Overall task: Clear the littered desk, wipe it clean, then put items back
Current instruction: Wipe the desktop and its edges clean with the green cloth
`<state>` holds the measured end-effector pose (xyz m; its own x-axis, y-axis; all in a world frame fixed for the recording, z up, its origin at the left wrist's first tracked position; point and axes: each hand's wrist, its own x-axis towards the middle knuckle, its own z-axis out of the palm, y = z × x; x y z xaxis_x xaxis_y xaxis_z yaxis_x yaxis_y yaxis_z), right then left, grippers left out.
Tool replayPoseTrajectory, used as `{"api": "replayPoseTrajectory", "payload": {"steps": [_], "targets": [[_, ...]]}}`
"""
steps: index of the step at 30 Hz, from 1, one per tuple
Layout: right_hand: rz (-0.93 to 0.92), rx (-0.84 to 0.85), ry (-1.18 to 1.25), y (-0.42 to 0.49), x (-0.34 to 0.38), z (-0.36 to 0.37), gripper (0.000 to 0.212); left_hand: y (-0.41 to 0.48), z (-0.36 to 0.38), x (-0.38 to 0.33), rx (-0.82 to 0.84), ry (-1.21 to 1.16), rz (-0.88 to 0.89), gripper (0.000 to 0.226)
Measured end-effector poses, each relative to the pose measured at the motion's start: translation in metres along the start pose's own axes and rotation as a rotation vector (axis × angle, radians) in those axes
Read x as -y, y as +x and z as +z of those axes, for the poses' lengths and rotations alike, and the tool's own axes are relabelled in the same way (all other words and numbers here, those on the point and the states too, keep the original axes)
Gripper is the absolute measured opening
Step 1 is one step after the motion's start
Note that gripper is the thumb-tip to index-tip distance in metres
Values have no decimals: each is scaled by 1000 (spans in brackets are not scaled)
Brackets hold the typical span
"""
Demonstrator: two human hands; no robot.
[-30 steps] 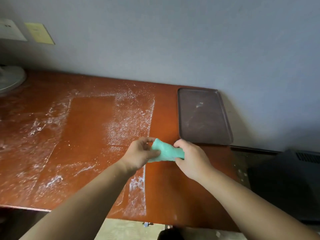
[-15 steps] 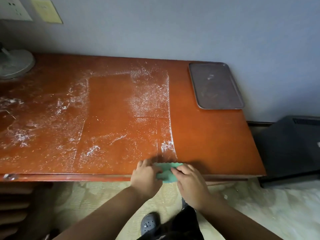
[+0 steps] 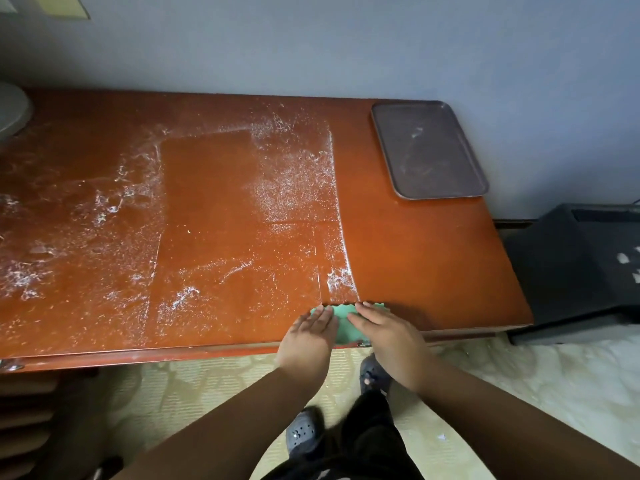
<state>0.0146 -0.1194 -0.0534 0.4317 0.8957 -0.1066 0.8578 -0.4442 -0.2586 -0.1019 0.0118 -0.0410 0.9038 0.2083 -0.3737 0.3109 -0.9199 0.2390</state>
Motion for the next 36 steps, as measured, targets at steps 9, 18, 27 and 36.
{"api": "replayPoseTrajectory", "payload": {"steps": [9,18,27,36], "targets": [[6,-54,55,92,-39,2,66,92,-46,33,-20,40,-66,64],[-19,-140,43,241,-90,-35,62,223,-118,79,16,13,-233,65],[-6,-50,-5,406,-147,-72,56,370,-199,140,-27,52,-390,56],[-16,-133,-30,510,-178,-86,52,457,-242,181,-170,19,-495,44]]}}
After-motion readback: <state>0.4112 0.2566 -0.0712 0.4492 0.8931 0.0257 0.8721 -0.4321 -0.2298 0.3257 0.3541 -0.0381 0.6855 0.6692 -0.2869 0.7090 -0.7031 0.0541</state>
